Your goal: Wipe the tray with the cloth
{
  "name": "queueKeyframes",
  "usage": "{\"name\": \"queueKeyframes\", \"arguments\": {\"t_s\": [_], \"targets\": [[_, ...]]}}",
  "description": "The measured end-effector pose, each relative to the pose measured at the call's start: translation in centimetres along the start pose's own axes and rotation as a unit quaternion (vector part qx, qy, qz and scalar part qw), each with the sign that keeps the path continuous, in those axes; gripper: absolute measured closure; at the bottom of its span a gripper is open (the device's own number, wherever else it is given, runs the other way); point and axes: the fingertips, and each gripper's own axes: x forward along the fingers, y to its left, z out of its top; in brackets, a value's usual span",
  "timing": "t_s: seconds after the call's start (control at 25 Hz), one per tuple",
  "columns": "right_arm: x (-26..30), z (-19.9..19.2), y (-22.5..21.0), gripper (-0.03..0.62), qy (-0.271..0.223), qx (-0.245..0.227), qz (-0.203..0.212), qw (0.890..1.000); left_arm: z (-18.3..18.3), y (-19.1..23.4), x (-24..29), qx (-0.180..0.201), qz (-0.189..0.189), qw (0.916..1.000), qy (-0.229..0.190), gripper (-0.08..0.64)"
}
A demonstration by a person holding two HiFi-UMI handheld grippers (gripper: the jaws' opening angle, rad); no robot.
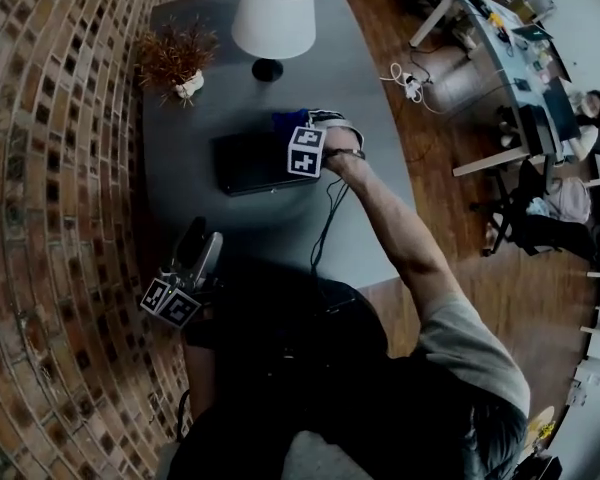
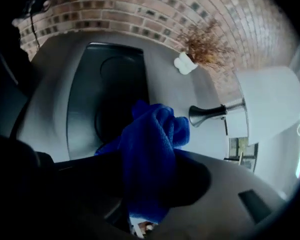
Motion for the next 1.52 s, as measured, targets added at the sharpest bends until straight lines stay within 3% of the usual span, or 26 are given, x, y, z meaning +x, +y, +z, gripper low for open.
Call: {"name": "queueKeyframes", "arguments": {"t_s": [0.16,0.24,0.32,0.36,0.4,0.48,0.56,0.6,0.72,0.88,1.08,1.16,1.28,1.32,1.4,1.44,1.52], "targets": [[-1.6,-0.2,4.0,0.425,0.034,-0.036,0.037,0.998,0.1,0.7,-0.4,0.002,0.007,1.0,-0.001,0.313],[-3.1,-0.6,7.5,0.426,0.044,-0.045,0.104,0.993,-0.1,0.7,-0.4,0.001,0.007,1.0,0.002,0.313],[-5.1,-1.1,10.8,0.423,0.043,-0.068,0.18,0.98,-0.4,0.6,-0.2,0.0,0.003,1.0,0.007,0.313],[-5.6,-1.0,10.9,0.421,0.035,-0.067,0.191,0.979,-0.5,0.5,-0.2,-0.001,0.002,1.0,0.008,0.313],[-5.6,-0.6,9.6,0.419,0.022,-0.053,0.175,0.983,-0.6,0.4,-0.1,-0.002,0.001,1.0,0.009,0.313],[-4.6,0.3,4.1,0.414,-0.002,0.001,0.085,0.996,-0.9,0.2,0.0,-0.002,0.0,1.0,0.009,0.313],[-2.8,0.8,-1.3,0.411,-0.012,0.047,-0.006,0.999,-1.0,0.0,0.1,-0.002,-0.002,1.0,0.007,0.313],[-1.7,0.9,-2.6,0.411,-0.008,0.057,-0.026,0.998,-0.9,-0.1,0.2,-0.002,-0.004,1.0,0.007,0.313],[0.3,0.5,-1.1,0.421,0.019,0.025,-0.005,0.999,-0.6,-0.5,0.0,0.0,-0.003,1.0,0.008,0.313],[-1.4,-0.1,3.1,0.423,0.022,-0.008,0.018,1.0,-1.4,0.4,0.0,-0.004,0.006,0.9997,0.023,0.313],[-4.7,-0.8,10.4,0.424,0.002,0.012,0.052,0.999,-4.0,1.0,2.0,-0.006,-0.002,0.9967,0.081,0.313],[-5.4,-1.5,14.3,0.421,-0.007,0.02,0.091,0.996,-5.1,1.6,3.4,-0.002,-0.003,0.9944,0.105,0.313],[-5.1,-3.1,20.3,0.42,-0.03,0.07,0.189,0.979,-6.1,3.6,5.3,0.016,0.012,0.9905,0.136,0.313],[-4.8,-3.9,21.1,0.42,-0.043,0.109,0.206,0.971,-6.2,4.4,5.9,0.03,0.021,0.9886,0.146,0.313],[-4.3,-6.6,19.7,0.419,-0.069,0.226,0.198,0.951,-6.3,6.1,7.1,0.06,0.042,0.9841,0.162,0.313],[-3.8,-8.2,17.7,0.419,-0.086,0.298,0.178,0.934,-6.3,6.9,7.7,0.071,0.054,0.982,0.166,0.312],[-3.1,-10.4,12.1,0.417,-0.153,0.434,0.127,0.879,-6.5,8.8,8.9,0.086,0.076,0.9774,0.178,0.291]]}}
